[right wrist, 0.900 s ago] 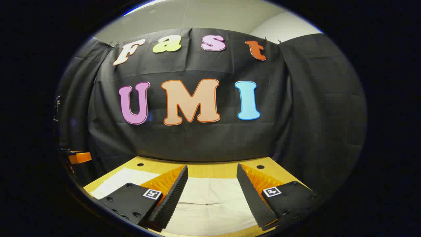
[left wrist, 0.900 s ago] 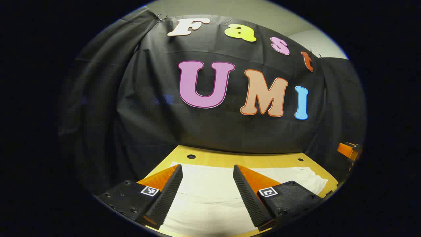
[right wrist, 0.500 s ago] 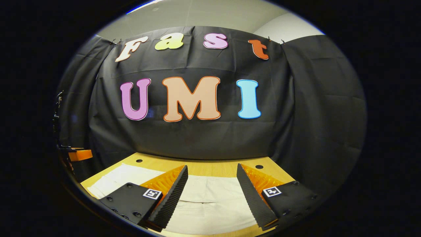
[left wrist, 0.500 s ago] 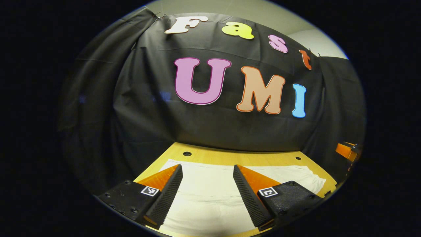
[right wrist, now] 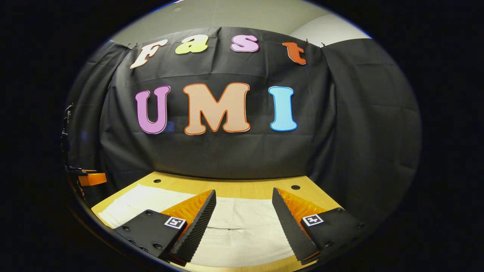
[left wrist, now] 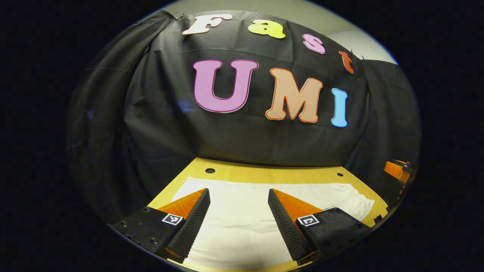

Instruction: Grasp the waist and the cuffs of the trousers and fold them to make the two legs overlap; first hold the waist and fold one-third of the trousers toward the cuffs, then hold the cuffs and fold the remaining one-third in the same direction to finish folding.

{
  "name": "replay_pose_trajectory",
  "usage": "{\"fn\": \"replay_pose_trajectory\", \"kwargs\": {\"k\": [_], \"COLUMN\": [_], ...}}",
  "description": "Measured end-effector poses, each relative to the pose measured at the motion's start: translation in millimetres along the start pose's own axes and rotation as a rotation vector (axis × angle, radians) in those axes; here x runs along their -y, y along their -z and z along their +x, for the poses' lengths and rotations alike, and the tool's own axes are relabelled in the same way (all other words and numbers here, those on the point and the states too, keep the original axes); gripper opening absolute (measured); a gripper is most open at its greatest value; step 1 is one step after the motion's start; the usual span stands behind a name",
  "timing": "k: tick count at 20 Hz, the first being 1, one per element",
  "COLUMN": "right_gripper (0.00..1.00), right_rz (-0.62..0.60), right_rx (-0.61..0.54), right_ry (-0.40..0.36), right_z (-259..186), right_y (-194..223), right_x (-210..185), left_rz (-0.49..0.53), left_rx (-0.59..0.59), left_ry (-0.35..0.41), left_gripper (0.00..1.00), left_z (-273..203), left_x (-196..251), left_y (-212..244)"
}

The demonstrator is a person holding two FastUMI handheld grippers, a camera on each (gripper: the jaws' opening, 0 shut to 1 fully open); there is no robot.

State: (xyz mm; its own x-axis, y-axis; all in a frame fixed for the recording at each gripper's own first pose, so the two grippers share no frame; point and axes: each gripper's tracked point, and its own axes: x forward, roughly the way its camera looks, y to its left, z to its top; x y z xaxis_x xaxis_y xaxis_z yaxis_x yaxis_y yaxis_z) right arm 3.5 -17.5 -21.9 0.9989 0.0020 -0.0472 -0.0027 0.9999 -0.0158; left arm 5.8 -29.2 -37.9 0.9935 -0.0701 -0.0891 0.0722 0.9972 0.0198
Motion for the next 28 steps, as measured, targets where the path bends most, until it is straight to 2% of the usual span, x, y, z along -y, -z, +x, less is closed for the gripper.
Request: {"fn": "replay_pose_trajectory", "kwargs": {"k": [2,3,4,7,9,10,11,16,17,18,20,23,24,25,28], "right_gripper": [0.96,0.92,0.96,0.96,0.96,0.92,0.96,0.96,0.96,0.96,0.96,0.96,0.92,0.96,0.96], "right_rz": [-0.002,-0.005,-0.008,-0.008,-0.005,-0.006,-0.01,-0.029,-0.024,-0.022,-0.03,-0.033,-0.033,-0.035,-0.044], "right_rx": [-0.014,-0.017,-0.021,-0.038,-0.052,-0.058,-0.067,-0.099,-0.109,-0.117,-0.129,-0.147,-0.155,-0.162,-0.178], "right_ry": [-0.006,-0.009,-0.012,-0.024,-0.038,-0.049,-0.056,-0.074,-0.076,-0.075,-0.067,-0.07,-0.068,-0.064,-0.055], "right_z": [0,-1,-2,1,3,3,3,1,0,0,-3,-7,-8,-9,-9], "right_y": [6,8,11,16,20,23,25,35,38,40,43,49,51,54,58], "right_x": [0,0,-2,-6,-9,-10,-12,-13,-13,-11,-7,-4,-3,-2,-1], "left_rz": [0.015,0.025,0.034,0.088,0.171,0.221,0.277,0.495,0.534,0.582,0.656,0.757,0.792,0.817,0.834], "left_rx": [-0.047,-0.078,-0.108,-0.202,-0.297,-0.339,-0.383,-0.603,-0.654,-0.702,-0.784,-0.878,-0.911,-0.939,-0.996], "left_ry": [0.035,0.05,0.075,0.185,0.245,0.279,0.312,0.544,0.586,0.624,0.665,0.685,0.691,0.696,0.7], "left_gripper": [0.94,0.94,0.94,0.94,0.94,0.94,0.94,0.92,0.89,0.92,0.92,0.91,0.91,0.9,0.9], "left_z": [1,1,0,-4,-11,-16,-22,-54,-61,-68,-76,-82,-85,-88,-88], "left_x": [5,5,7,11,5,2,-1,-13,-17,-24,-44,-75,-88,-97,-118], "left_y": [17,27,35,65,92,104,115,172,184,196,214,236,242,247,258]}}
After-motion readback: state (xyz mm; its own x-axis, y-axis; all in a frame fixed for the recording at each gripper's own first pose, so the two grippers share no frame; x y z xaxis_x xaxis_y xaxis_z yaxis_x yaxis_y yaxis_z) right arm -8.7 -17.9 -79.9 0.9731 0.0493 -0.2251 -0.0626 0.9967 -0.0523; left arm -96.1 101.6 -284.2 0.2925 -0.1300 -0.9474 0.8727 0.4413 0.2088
